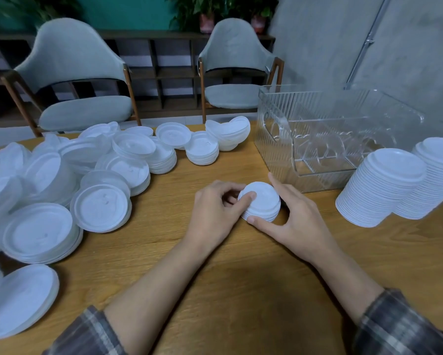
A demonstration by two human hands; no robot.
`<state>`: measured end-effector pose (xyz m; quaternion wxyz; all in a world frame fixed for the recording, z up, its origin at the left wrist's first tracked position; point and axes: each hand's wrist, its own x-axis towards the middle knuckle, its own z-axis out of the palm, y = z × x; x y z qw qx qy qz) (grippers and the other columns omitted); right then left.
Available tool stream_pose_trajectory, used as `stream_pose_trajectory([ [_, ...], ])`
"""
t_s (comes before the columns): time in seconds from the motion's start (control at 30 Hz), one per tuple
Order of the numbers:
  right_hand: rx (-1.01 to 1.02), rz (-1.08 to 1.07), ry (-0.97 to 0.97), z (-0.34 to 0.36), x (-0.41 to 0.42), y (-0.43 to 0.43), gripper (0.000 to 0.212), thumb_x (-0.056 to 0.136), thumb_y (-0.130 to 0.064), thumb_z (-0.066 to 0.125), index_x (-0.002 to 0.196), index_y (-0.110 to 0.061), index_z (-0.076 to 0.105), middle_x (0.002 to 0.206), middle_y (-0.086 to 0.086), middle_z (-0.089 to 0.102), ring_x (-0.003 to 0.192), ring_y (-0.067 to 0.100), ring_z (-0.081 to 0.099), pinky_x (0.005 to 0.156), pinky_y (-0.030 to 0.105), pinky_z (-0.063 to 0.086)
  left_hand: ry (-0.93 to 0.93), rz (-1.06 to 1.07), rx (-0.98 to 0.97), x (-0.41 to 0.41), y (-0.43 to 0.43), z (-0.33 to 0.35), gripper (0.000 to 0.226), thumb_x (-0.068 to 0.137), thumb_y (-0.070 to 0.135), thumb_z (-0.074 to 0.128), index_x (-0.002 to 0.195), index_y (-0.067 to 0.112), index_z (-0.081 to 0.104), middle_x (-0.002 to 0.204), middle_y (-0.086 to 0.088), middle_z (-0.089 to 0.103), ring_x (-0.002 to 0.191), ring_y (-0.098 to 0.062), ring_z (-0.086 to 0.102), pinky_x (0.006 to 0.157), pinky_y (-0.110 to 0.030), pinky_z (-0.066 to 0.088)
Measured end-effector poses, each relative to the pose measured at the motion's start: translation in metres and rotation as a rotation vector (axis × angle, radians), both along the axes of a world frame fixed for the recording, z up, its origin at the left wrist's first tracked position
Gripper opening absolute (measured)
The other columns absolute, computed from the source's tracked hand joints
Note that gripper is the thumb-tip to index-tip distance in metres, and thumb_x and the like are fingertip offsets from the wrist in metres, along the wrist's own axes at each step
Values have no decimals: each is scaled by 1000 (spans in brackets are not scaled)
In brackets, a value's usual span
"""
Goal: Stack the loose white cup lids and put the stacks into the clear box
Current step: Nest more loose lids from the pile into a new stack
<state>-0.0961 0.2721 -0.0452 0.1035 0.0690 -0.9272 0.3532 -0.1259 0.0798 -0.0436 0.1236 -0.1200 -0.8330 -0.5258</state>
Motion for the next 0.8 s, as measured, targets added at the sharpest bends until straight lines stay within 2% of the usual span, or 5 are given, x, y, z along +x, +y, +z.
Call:
stream_pose_trajectory([
  [0.2,-16,26,40,-3,-2,1,90,81,-57,80,157,-25,45,140,-14,57,134,3,47,120,46,35,122,10,-77,-7,-4,2,16,98,31,72,107,20,79,100,9,72,90,-2,64,76,-8,42],
  [0.33,-38,17,41,-4,-2,1,89,79,-57,81,156,-28,46,142,-17,56,137,5,46,121,44,35,268,122,-324,-33,-21,-5,28,97,19,66,124,18,71,120,5,65,114,-14,59,94,-28,49],
  [0.47,-31,16,35,-5,-4,2,88,79,-57,81,156,-29,47,140,-18,55,135,5,47,120,45,35,335,192,-496,-57,-31,-2,42,92,5,63,134,10,65,134,-6,64,122,-24,58,101,-35,48],
  [0.63,-35,19,25,-5,-5,4,87,79,-57,81,156,-32,46,138,-20,54,134,6,46,118,42,38,317,203,-571,-74,-35,-4,44,90,-2,62,134,5,64,116,-14,69,102,-36,66,84,-47,54],
  [0.8,-29,25,28,-5,-3,4,86,80,-56,82,155,-32,48,134,-22,54,131,4,47,116,34,38,319,226,-553,-68,-36,-3,39,91,-5,61,127,8,70,110,-10,70,92,-34,69,72,-47,56],
])
